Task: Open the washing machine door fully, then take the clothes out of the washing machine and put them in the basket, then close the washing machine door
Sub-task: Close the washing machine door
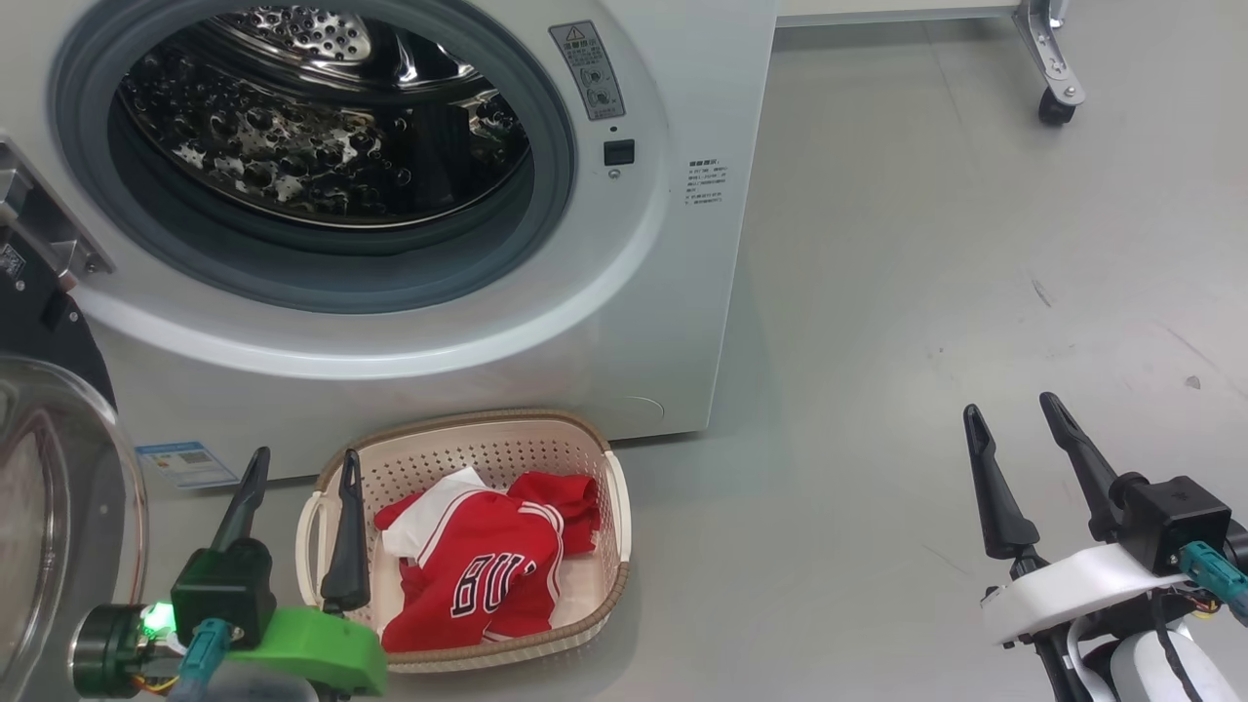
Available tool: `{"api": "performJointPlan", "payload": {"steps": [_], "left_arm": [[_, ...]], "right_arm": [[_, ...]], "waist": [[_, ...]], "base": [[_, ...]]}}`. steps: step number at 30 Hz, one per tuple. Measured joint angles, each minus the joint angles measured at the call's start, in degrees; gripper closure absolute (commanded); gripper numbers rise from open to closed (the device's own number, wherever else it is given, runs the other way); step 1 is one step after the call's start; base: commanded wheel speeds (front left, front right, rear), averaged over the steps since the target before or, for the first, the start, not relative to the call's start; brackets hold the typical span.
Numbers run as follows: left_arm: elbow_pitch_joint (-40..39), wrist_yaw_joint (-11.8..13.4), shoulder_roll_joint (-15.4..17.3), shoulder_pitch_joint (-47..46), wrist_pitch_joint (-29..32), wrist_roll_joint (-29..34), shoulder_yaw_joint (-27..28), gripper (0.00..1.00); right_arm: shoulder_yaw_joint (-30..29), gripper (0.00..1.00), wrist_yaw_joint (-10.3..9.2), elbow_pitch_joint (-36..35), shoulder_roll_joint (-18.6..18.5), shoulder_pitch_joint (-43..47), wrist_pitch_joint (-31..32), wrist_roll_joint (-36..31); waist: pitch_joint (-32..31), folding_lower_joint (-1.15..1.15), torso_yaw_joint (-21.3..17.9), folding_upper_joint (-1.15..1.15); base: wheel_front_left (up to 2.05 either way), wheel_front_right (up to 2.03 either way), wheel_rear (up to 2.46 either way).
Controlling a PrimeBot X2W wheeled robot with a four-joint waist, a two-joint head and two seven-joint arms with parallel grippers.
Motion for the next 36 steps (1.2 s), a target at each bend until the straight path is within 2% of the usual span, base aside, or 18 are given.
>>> {"api": "performJointPlan", "payload": {"steps": [19, 36], "left_arm": [[-1.5, -0.1, 0.2, 0.1, 0.3, 0.3, -1.6, 0.0], [-2.1, -0.1, 0.2, 0.6, -0.2, 0.3, -1.4, 0.0]], "right_arm": [[0.0, 0.0, -0.03, 0.0, 0.0, 0.0, 0.0, 0.0], [0.0, 0.0, -0.09, -0.2, 0.0, 0.1, 0.0, 0.0]], "waist": [[-0.4, 0.0, 0.3, 0.0], [-0.6, 0.0, 0.5, 0.0]], "base": [[-1.01, 1.01, 0.0], [-0.42, 0.42, 0.0]]}}
